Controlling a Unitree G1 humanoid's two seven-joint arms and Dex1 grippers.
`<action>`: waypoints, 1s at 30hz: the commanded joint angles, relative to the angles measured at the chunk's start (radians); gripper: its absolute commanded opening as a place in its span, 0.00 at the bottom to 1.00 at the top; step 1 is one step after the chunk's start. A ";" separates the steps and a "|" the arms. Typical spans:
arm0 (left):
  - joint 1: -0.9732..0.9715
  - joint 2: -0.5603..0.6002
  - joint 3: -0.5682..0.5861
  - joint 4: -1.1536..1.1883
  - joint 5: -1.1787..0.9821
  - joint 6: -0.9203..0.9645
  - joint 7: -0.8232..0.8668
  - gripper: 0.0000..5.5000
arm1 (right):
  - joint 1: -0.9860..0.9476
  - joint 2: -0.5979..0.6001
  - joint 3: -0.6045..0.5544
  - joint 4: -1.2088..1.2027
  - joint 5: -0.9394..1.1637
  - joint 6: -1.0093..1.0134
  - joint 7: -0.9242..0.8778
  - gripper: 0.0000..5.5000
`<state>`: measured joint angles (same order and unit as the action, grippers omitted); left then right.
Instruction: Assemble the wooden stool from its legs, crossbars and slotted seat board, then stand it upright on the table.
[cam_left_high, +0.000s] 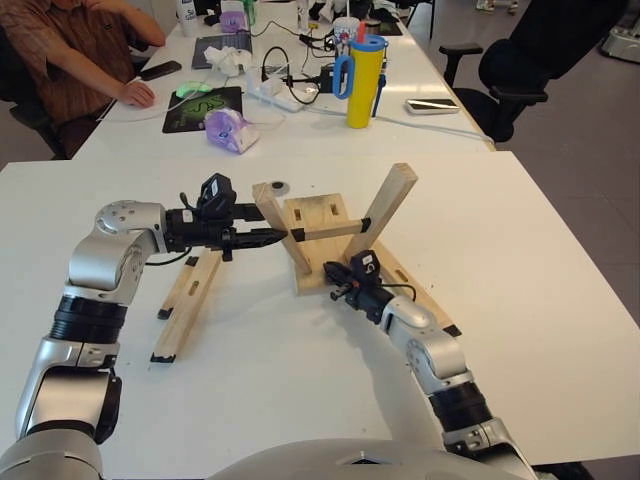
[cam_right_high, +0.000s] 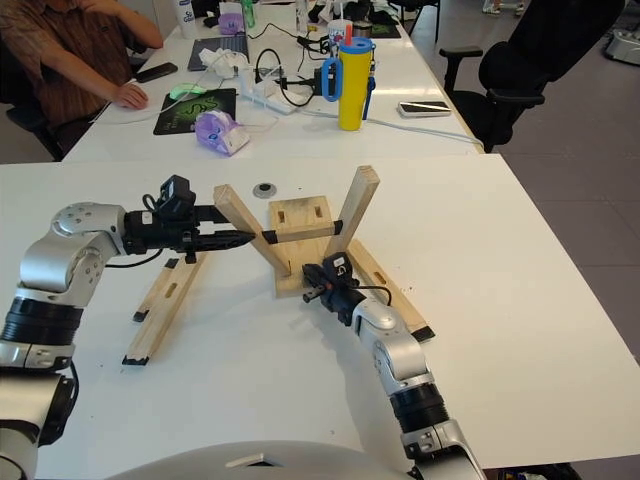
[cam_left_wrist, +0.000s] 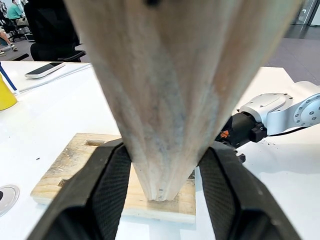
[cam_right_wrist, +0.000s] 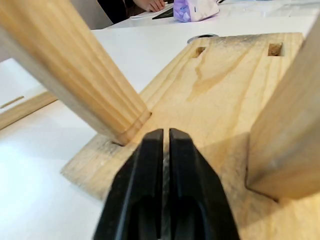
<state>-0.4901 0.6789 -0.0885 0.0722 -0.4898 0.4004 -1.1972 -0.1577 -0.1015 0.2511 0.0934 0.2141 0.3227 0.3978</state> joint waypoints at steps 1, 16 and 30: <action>0.028 -0.009 -0.031 0.017 0.034 0.025 0.001 0.37 | -0.005 -0.022 0.052 0.092 -0.078 0.069 -0.004 0.01; 0.100 0.101 0.299 -0.084 -0.219 0.221 -0.007 0.61 | 0.030 -0.038 0.051 0.111 -0.129 0.101 -0.023 0.00; -0.001 -0.186 -0.083 -0.238 -0.326 0.309 0.698 0.54 | 0.034 -0.030 0.072 0.122 -0.137 0.085 -0.025 0.00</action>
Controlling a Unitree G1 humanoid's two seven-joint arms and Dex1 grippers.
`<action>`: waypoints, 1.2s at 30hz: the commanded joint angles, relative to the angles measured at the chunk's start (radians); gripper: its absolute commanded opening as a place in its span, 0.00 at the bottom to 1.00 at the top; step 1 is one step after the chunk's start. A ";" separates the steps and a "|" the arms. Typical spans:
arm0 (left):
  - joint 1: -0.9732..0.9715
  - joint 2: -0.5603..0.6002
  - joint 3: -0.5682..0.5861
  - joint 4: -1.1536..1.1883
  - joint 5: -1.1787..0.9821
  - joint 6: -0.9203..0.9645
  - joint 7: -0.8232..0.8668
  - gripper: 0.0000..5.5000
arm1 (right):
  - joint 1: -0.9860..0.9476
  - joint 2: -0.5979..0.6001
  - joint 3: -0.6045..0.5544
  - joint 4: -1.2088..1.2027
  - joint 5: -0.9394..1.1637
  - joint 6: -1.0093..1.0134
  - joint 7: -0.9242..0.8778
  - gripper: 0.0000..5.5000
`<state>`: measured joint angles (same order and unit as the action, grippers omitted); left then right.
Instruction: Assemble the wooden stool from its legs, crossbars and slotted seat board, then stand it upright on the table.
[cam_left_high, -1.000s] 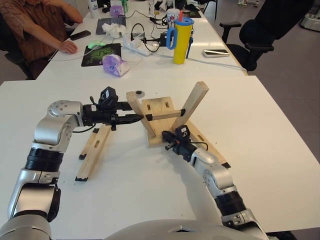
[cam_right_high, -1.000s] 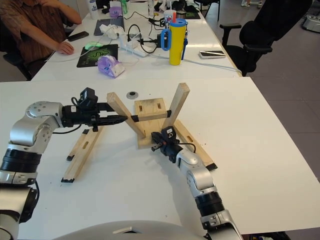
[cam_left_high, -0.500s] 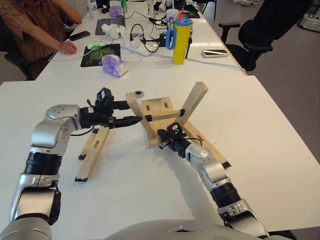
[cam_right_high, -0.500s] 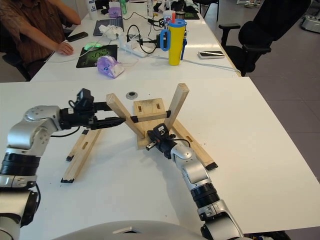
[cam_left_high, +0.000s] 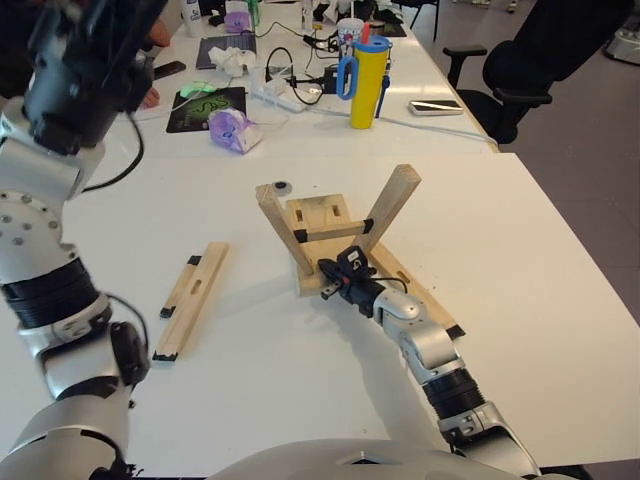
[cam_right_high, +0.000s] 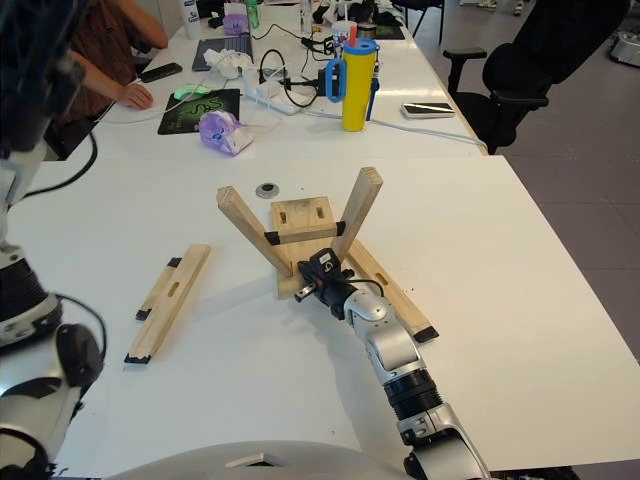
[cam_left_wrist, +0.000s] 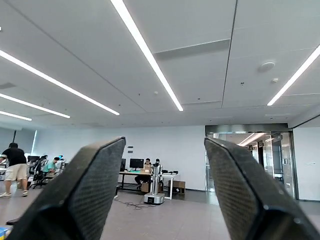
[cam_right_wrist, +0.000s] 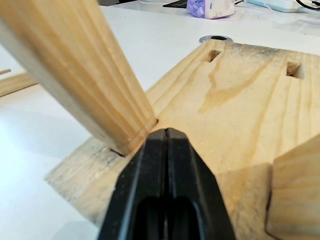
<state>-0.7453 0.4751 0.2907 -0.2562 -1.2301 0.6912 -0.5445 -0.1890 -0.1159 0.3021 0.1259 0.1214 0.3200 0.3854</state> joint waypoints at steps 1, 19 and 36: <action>0.326 0.034 -0.609 0.161 0.560 -0.010 0.049 0.54 | 0.061 -0.011 0.022 0.096 -0.045 0.087 -0.017 0.00; 0.390 -0.055 -0.564 0.095 0.758 -0.105 0.281 0.54 | 0.028 -0.012 0.032 0.139 -0.054 0.079 0.010 0.00; 0.559 -0.160 -0.216 -0.360 1.071 -0.421 0.565 0.54 | -0.033 0.051 -0.041 0.114 0.005 -0.090 0.034 0.00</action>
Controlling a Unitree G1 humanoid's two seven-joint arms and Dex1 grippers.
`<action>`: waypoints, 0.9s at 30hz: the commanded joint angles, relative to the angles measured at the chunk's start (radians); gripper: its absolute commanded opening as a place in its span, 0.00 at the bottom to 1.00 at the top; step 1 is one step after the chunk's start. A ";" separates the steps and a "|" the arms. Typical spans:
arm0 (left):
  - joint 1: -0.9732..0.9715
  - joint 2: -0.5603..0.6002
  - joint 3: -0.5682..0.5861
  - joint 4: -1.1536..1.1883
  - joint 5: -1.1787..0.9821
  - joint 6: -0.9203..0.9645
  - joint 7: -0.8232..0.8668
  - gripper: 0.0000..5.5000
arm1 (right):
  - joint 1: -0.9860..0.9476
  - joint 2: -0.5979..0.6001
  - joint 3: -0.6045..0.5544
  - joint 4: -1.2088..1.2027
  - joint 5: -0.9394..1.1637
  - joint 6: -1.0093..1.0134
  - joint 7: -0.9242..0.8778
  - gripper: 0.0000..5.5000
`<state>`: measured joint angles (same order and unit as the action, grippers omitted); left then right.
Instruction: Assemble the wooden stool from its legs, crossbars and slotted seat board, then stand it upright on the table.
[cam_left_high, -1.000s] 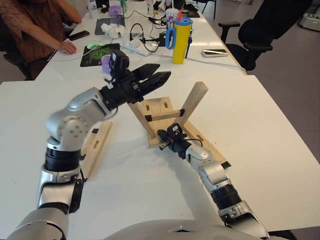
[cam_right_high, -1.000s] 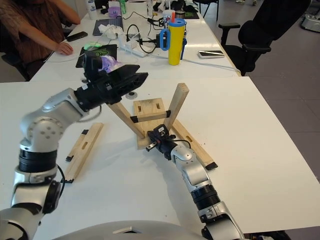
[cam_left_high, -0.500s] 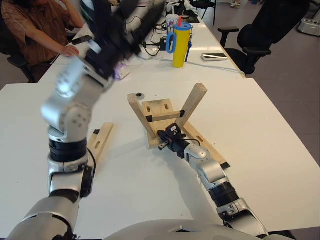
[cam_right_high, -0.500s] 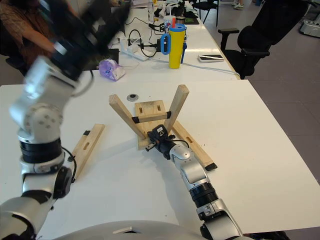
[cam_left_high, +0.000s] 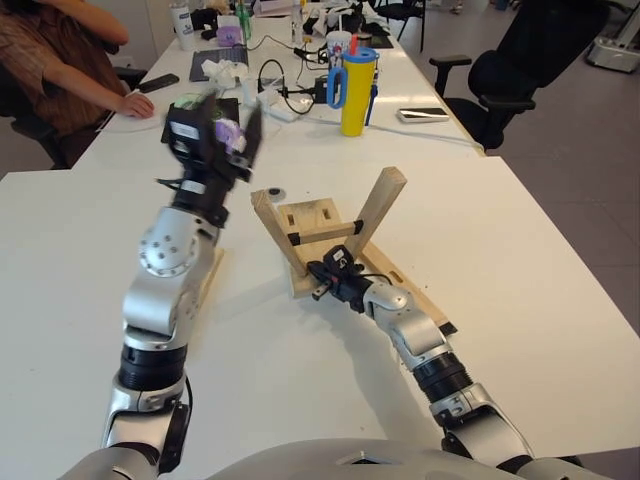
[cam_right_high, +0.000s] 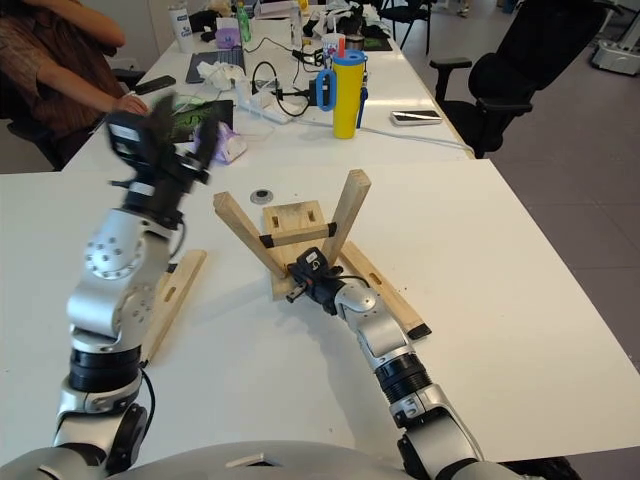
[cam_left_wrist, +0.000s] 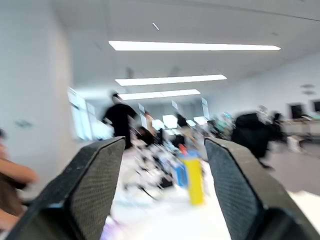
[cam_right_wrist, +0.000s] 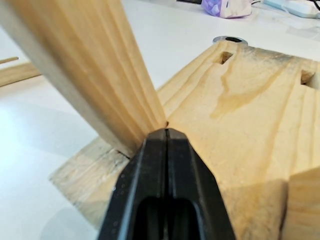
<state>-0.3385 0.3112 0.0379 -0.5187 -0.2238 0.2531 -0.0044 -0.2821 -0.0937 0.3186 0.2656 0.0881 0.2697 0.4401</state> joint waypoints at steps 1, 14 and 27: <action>0.217 0.004 0.038 -0.107 0.083 0.016 0.020 0.54 | 0.061 0.039 -0.073 -0.071 0.052 -0.077 -0.021 0.00; 0.522 -0.053 -0.039 -0.113 0.141 0.124 -0.018 0.54 | 0.319 -0.135 -0.038 -0.630 0.103 0.104 0.075 0.00; 0.475 -0.148 -0.082 -0.138 0.184 0.207 0.036 0.54 | 0.321 -0.183 -0.450 -0.699 0.203 0.092 -0.084 0.00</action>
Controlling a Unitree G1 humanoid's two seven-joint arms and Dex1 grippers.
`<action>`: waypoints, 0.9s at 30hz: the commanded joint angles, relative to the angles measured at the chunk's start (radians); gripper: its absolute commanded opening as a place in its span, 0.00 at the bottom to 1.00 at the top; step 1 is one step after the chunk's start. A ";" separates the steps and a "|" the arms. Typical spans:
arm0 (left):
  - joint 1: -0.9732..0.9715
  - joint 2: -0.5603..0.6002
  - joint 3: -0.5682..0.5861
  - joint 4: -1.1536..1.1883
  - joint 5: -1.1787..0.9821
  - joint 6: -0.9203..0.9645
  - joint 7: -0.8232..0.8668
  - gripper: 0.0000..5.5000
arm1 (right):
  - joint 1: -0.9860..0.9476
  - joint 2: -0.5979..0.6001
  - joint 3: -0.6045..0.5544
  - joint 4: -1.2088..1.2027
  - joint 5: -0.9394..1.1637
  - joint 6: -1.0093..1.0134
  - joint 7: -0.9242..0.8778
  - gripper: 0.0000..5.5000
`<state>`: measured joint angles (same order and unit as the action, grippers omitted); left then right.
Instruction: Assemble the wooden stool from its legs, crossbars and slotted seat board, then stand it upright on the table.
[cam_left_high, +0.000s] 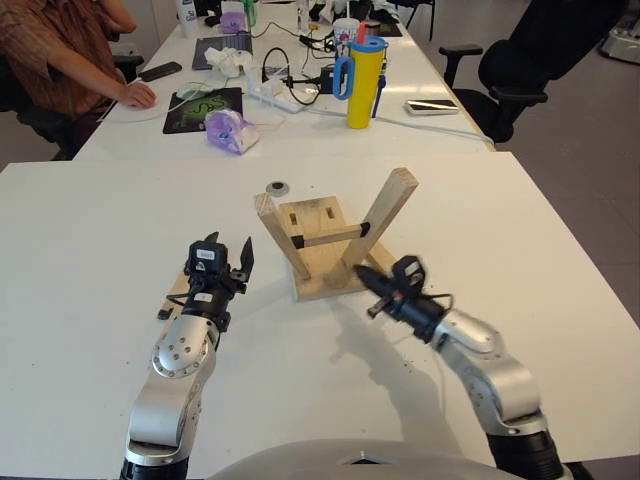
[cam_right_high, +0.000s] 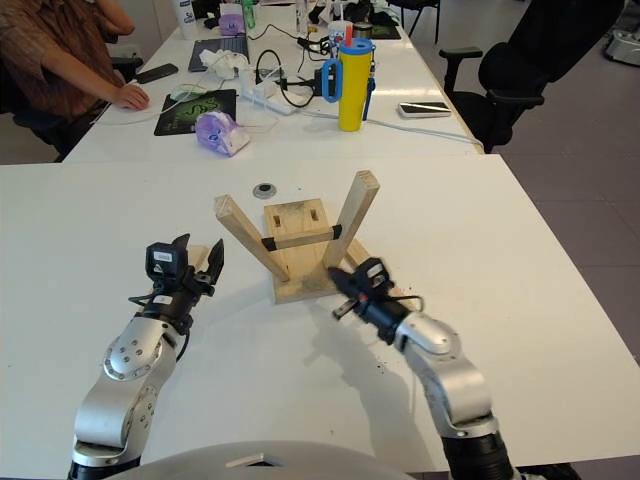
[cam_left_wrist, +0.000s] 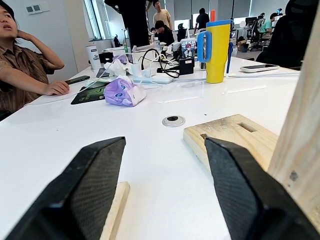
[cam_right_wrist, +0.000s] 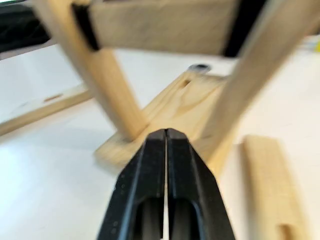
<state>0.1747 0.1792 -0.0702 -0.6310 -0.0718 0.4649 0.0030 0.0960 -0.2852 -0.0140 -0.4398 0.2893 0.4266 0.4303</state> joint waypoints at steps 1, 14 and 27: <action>-0.047 -0.018 0.025 -0.021 0.041 -0.008 0.032 0.54 | -0.079 0.012 -0.128 0.007 -0.008 -0.081 -0.096 0.00; -0.243 0.027 -0.126 0.098 0.244 -0.016 -0.030 0.54 | -0.258 0.083 0.260 0.093 -0.077 0.009 -0.051 0.00; -0.297 0.490 0.181 0.577 0.053 -0.301 -0.574 0.54 | -0.416 0.025 0.079 0.388 -0.105 -0.109 -0.038 0.00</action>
<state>-0.0892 0.5692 0.1338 -0.1217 0.0441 0.2754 -0.3580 -0.2428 -0.2390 0.0768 -0.1297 0.1825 0.3889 0.3333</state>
